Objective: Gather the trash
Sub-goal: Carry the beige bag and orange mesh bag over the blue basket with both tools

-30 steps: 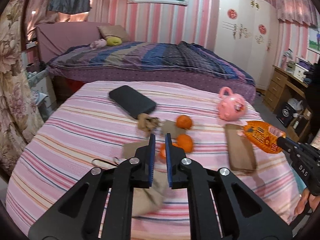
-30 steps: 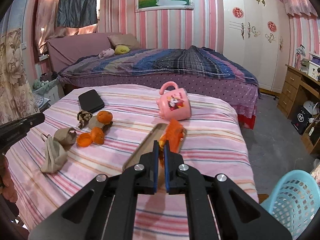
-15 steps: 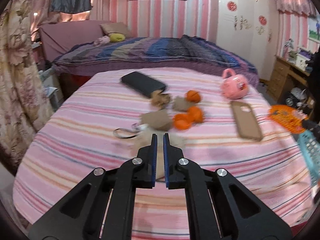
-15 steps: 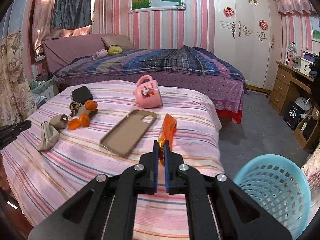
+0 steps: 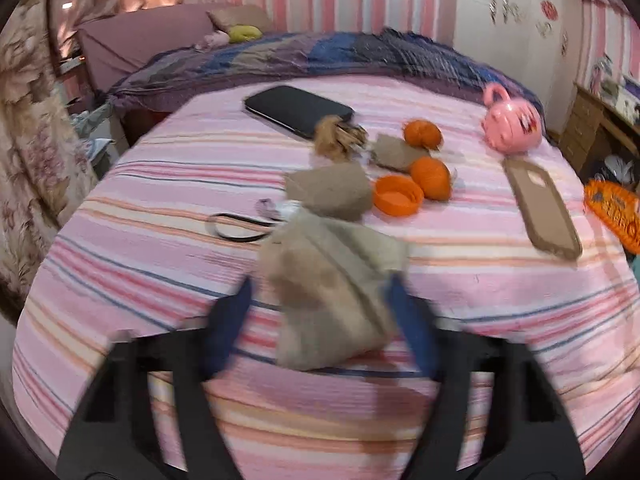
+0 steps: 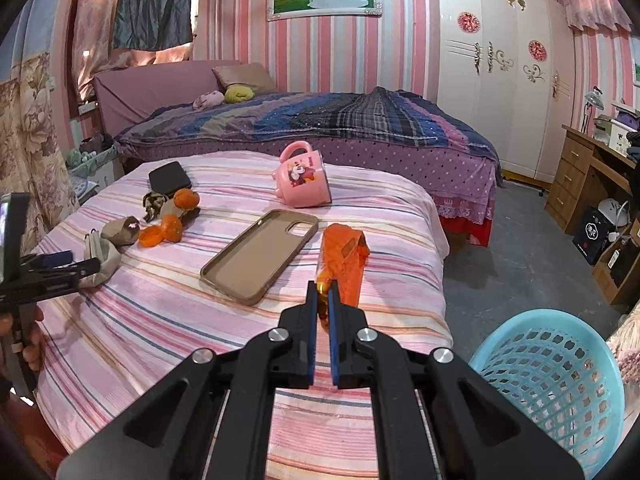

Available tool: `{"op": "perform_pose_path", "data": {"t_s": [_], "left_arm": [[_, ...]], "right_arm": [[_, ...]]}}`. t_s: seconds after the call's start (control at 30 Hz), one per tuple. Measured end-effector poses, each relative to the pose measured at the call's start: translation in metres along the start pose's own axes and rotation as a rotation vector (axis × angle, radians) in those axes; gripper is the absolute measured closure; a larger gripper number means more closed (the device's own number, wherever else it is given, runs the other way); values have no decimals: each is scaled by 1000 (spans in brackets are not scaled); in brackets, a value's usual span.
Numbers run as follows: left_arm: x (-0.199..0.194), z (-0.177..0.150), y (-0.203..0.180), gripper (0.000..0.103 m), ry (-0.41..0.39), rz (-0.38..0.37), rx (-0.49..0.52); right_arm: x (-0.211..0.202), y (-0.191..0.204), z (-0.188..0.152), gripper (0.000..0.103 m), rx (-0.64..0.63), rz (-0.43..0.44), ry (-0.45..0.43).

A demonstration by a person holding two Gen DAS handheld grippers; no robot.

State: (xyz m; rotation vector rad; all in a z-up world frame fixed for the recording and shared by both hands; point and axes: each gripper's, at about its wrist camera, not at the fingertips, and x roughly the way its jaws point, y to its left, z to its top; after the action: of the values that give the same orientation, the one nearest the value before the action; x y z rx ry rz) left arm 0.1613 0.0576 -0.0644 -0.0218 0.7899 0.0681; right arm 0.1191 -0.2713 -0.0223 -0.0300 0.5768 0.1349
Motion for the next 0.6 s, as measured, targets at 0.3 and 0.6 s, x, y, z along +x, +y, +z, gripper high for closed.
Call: {"op": "perform_pose_path", "data": {"t_s": [0.3, 0.6], "left_arm": [[-34, -1, -30, 93, -83, -57, 62], [-85, 11, -87, 93, -195, -193, 108]], "right_arm": [[-10, -5, 2, 98, -3, -11, -32], [-57, -40, 0, 98, 23, -76, -91]]}}
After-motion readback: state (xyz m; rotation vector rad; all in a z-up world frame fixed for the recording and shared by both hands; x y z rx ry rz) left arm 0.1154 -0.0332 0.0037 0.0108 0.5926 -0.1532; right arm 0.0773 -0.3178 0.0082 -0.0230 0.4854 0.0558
